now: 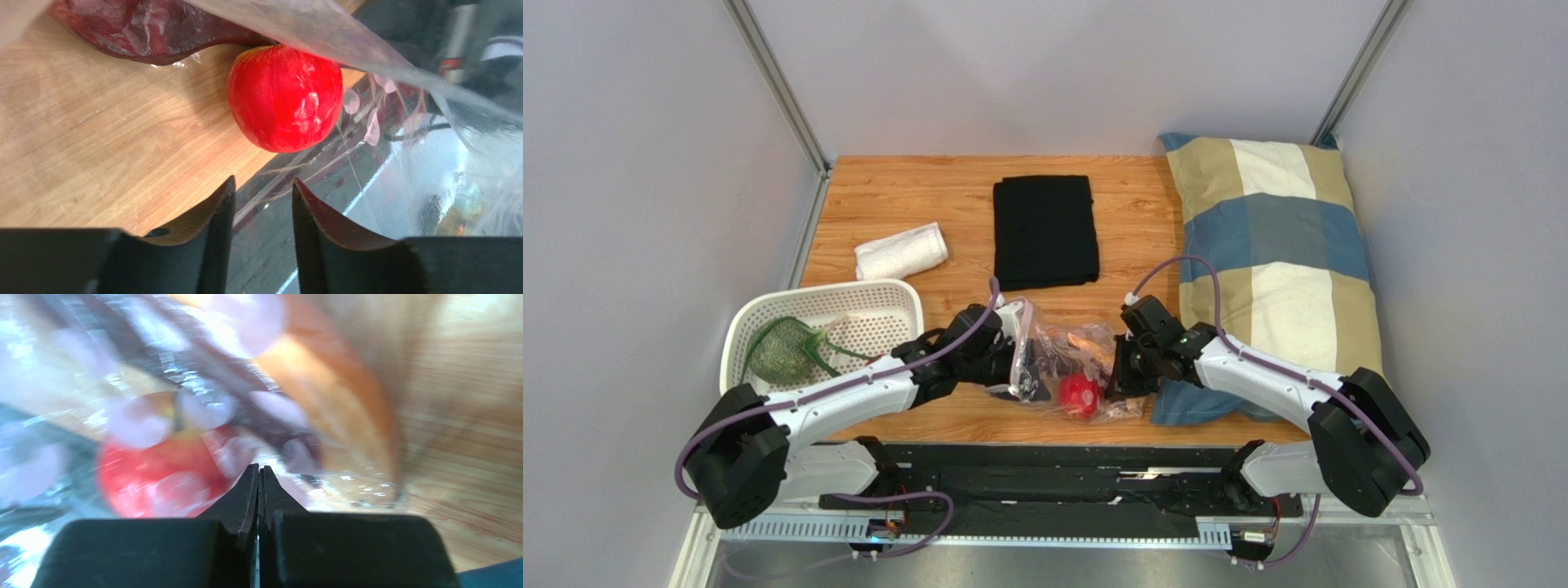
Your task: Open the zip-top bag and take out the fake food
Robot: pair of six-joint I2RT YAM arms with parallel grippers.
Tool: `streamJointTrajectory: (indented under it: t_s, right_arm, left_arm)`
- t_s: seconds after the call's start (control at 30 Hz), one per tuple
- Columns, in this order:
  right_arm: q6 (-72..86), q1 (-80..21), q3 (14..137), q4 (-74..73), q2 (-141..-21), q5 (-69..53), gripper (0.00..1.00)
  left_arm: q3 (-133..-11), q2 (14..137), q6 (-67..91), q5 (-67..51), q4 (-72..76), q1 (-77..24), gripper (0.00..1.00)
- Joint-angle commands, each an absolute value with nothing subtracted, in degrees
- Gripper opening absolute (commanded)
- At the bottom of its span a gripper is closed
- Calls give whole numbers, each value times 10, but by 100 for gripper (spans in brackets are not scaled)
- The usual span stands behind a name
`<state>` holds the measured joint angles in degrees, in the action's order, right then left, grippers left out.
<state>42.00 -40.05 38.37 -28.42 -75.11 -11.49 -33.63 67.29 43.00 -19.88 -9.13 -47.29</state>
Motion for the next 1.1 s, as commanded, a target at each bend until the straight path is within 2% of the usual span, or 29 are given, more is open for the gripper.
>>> streamJointTrajectory:
  t_s: [0.0, 0.17, 0.2, 0.4, 0.43, 0.57, 0.6, 0.8, 0.93, 1.07]
  right_arm:
    - [401, -402, 448, -287, -757, -170, 0]
    - [400, -403, 463, -279, -783, -187, 0]
    - [400, -403, 463, -276, -787, -192, 0]
    - [417, -405, 434, -236, -810, -225, 0]
    - [417, -407, 432, -230, -821, -229, 0]
    - [419, -411, 438, -214, -849, -243, 0]
    - [421, -413, 440, -213, -853, -249, 0]
    - [407, -413, 454, -228, -848, -234, 0]
    - [400, -412, 466, -243, -849, -229, 0]
    - [370, -405, 497, -296, -840, -200, 0]
  left_arm:
    - [-350, 701, 426, -218, -62, -475, 48]
    - [-369, 751, 415, -244, -12, -476, 52]
    - [-373, 758, 416, -249, -4, -476, 59]
    - [-391, 820, 417, -263, 26, -480, 61]
    - [-392, 823, 416, -264, 28, -482, 79]
    - [-398, 819, 416, -254, 30, -490, 80]
    - [-398, 815, 418, -244, 29, -491, 98]
    - [-391, 773, 421, -154, -15, -495, 99]
    - [-394, 784, 407, -134, -9, -495, 99]
    - [-403, 787, 413, -108, -11, -495, 91]
